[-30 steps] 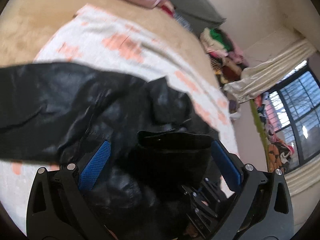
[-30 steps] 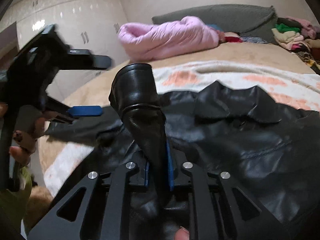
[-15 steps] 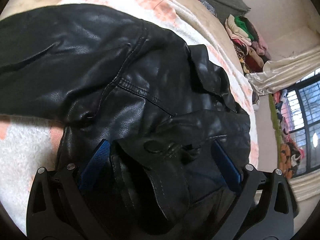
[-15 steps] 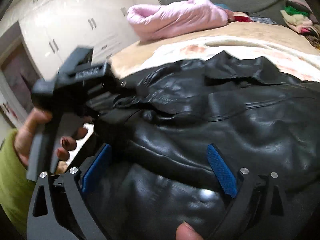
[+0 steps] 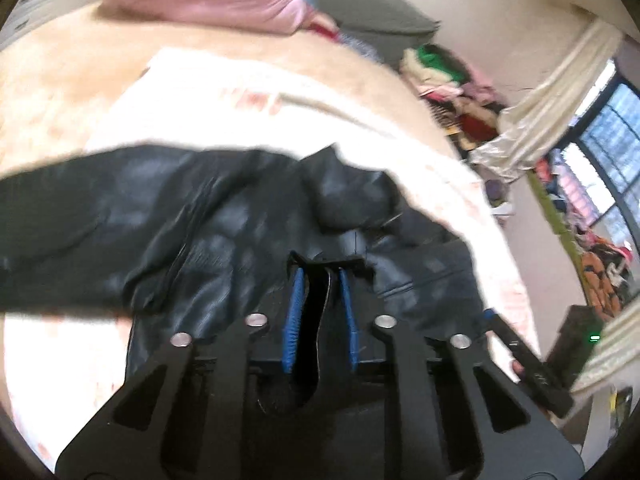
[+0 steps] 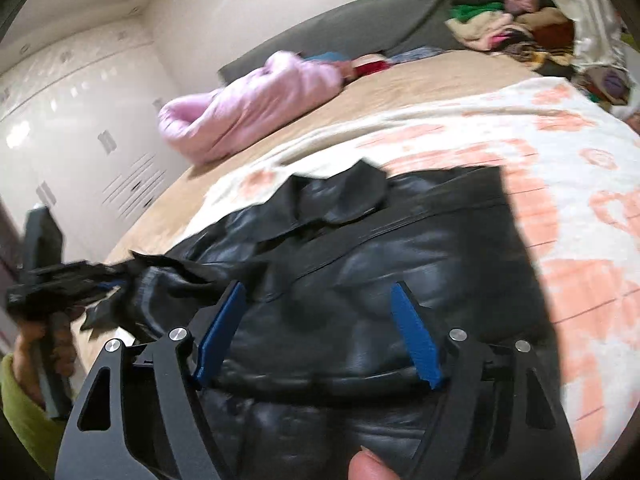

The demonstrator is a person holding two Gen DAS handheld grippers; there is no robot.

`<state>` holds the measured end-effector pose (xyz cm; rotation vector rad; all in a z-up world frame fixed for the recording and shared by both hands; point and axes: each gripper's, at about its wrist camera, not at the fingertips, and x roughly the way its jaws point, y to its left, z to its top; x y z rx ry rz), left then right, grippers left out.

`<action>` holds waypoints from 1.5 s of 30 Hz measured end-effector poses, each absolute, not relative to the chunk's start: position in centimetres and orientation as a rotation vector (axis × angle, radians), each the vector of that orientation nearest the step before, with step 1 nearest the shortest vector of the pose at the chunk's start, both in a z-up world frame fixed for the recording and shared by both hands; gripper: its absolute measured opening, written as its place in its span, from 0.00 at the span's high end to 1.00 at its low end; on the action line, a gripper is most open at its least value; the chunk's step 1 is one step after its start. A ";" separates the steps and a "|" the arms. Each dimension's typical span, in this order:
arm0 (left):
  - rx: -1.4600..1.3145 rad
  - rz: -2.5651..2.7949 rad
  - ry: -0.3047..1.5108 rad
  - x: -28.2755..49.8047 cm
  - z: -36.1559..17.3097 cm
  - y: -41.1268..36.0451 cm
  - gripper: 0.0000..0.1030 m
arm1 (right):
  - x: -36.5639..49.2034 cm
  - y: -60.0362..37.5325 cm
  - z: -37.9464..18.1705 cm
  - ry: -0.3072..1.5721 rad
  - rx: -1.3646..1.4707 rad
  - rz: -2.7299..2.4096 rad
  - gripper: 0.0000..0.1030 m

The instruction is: Fold large clothes

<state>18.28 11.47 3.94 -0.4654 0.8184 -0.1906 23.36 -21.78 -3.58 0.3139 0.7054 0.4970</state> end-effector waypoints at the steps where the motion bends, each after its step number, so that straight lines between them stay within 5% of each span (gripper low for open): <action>1: -0.457 -0.214 0.800 18.6 5.0 11.1 0.96 | 23.6 -22.5 -3.4 0.696 0.325 0.478 0.31; 7: -0.359 -0.333 0.687 20.1 11.6 8.3 1.00 | 24.9 -24.9 -1.7 0.632 0.341 0.408 0.31; 15: -0.446 -0.322 0.647 20.6 10.6 11.4 1.00 | 25.8 -25.3 -1.4 0.631 0.302 0.375 0.31; 23: -0.361 -0.338 0.579 21.7 16.1 10.7 1.00 | 27.9 -22.7 -0.5 0.637 0.293 0.412 0.33; 35: -0.495 -0.142 0.841 22.3 -0.7 18.5 1.00 | 29.0 -22.2 -3.8 0.765 0.223 0.357 0.33; 45: -0.368 0.014 0.879 20.3 -1.7 19.1 1.00 | 34.5 -20.1 -5.9 0.858 0.062 0.294 0.38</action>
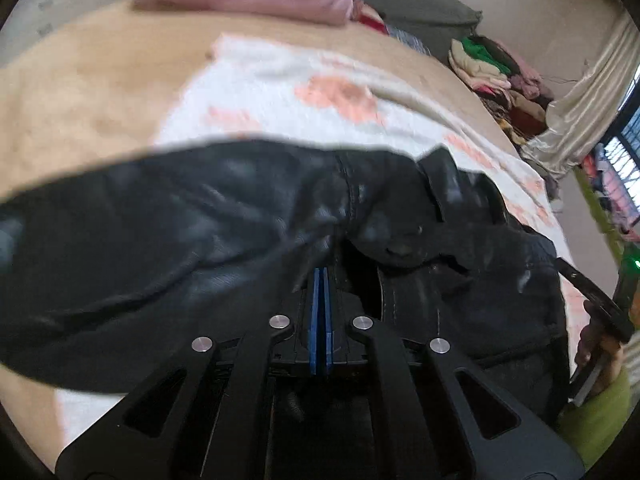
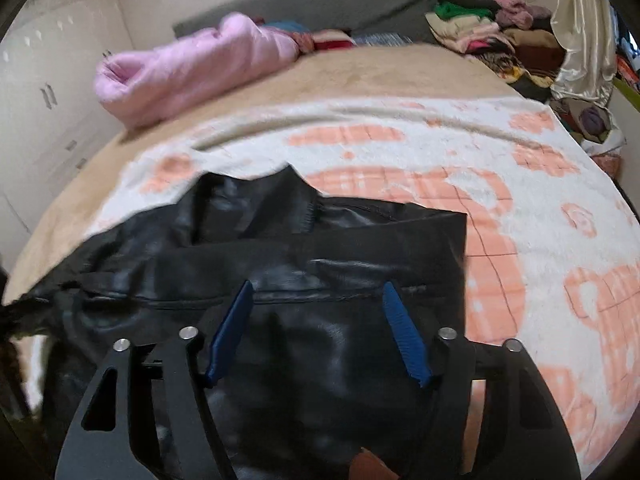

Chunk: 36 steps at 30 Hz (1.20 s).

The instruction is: Fold large clothes

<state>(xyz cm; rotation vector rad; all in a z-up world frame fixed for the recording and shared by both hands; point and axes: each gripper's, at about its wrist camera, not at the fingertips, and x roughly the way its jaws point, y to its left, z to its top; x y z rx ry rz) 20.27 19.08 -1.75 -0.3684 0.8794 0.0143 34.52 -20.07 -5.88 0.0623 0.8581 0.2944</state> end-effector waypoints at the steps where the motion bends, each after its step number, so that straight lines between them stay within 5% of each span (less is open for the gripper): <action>1: -0.332 0.038 0.846 19.7 -0.4 18.8 1.00 | 35.2 -20.2 -6.6 0.891 0.059 0.287 0.39; 9: -0.228 -0.156 0.840 21.6 2.3 10.8 0.81 | 35.9 -20.6 -8.8 0.932 0.076 0.279 0.38; 15: -0.235 -0.071 1.034 25.1 -5.3 10.5 0.83 | 36.2 -21.9 -9.6 0.972 0.118 0.283 0.38; 18: -0.285 -0.085 1.024 24.7 -6.1 11.9 0.91 | 36.2 -21.8 -10.0 0.980 0.110 0.281 0.38; 25: -0.341 -0.122 0.971 23.3 -5.5 12.5 0.90 | 34.7 -21.1 -8.5 0.934 0.045 0.276 0.38; 34: -0.168 -0.145 0.925 19.8 -2.5 7.7 0.39 | 27.8 -20.2 -6.0 0.882 0.043 0.405 0.34; 36: -0.133 -0.130 0.940 19.5 -3.2 7.0 0.36 | 27.4 -20.2 -6.9 0.922 0.065 0.407 0.34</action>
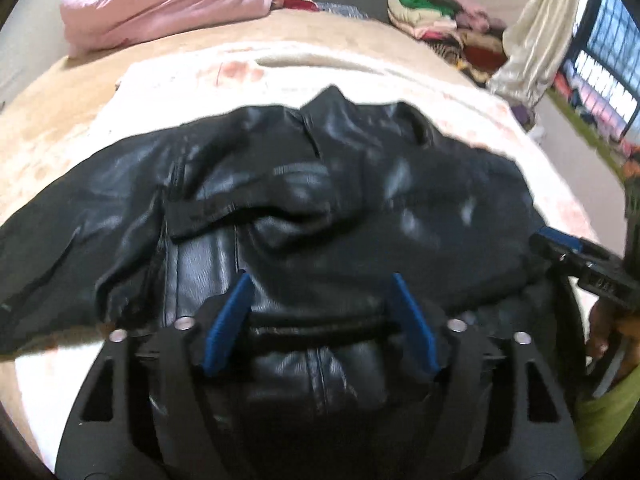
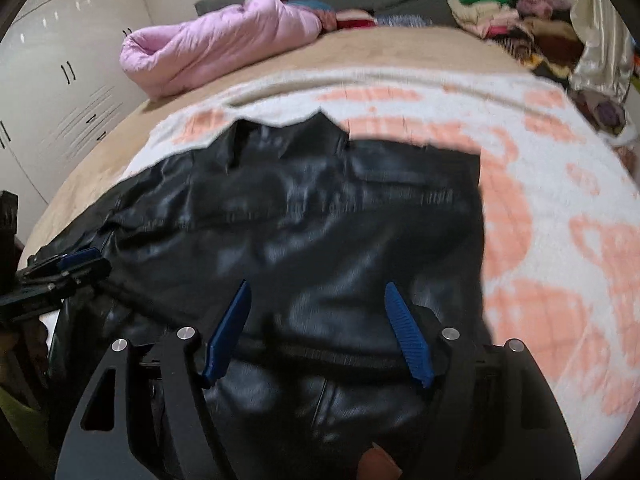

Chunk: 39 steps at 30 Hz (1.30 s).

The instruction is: Fold large clothes

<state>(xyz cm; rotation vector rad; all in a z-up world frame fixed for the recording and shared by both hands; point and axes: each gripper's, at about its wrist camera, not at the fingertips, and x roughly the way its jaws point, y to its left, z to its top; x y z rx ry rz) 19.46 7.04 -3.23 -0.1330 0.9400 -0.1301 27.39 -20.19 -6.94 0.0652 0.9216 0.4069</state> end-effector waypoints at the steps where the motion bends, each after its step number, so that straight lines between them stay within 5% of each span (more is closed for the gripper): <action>1: -0.130 -0.122 0.959 19.4 -3.9 6.9 0.36 | 27.2 -20.3 -7.4 0.935 0.073 0.399 0.33; 11: -0.167 -0.114 0.964 18.8 -5.2 7.1 0.34 | 26.6 -20.3 -9.1 0.950 0.086 0.348 0.33; 16: -0.164 -0.124 0.924 17.5 -3.3 6.5 0.16 | 25.2 -20.5 -7.5 0.896 0.120 0.365 0.14; 21: -0.180 -0.112 0.908 16.4 -2.2 6.7 0.09 | 24.2 -20.4 -6.4 0.865 0.131 0.371 0.06; 39: -0.197 0.026 0.877 15.4 -0.6 9.9 0.09 | 22.2 -16.1 -3.0 0.793 0.061 0.437 0.04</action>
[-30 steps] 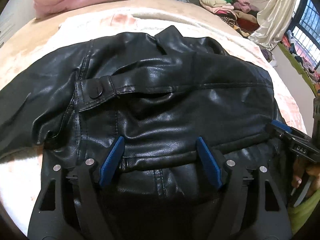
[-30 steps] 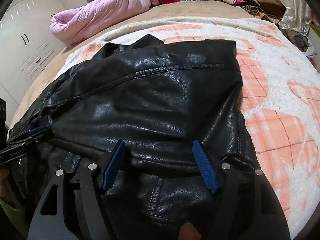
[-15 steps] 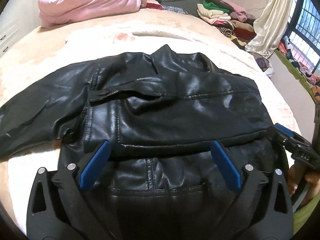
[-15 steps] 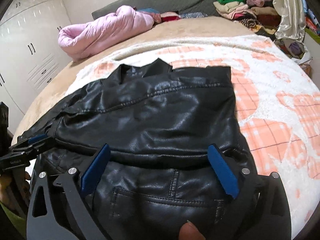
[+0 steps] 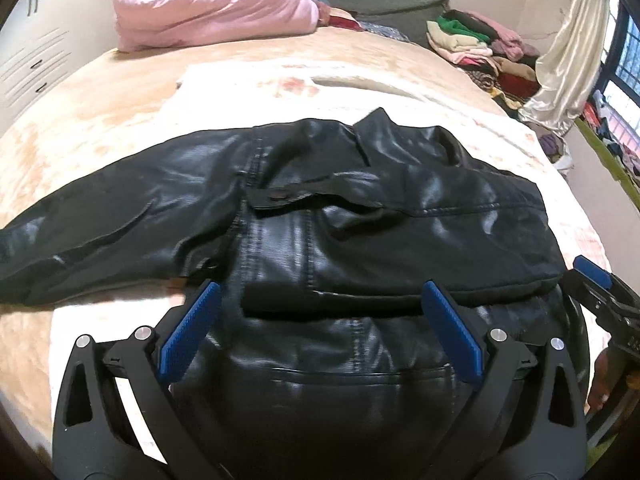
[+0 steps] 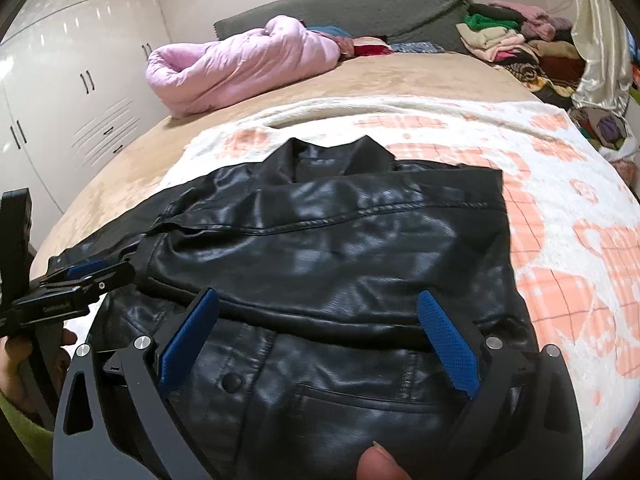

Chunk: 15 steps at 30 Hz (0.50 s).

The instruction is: Fold large clothes

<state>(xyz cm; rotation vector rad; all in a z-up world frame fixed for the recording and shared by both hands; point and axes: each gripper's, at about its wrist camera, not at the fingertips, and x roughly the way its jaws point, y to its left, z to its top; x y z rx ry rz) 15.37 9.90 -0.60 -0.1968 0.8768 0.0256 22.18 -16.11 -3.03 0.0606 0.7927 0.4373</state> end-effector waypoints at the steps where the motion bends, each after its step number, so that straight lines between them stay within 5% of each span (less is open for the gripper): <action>1: -0.202 0.034 0.873 15.3 -0.5 10.2 0.09 | 22.2 -15.8 -2.9 0.792 0.057 0.441 0.04; 15: -0.229 0.166 0.829 14.0 0.4 15.1 0.09 | 22.2 -9.1 -0.3 0.762 -0.001 0.530 0.04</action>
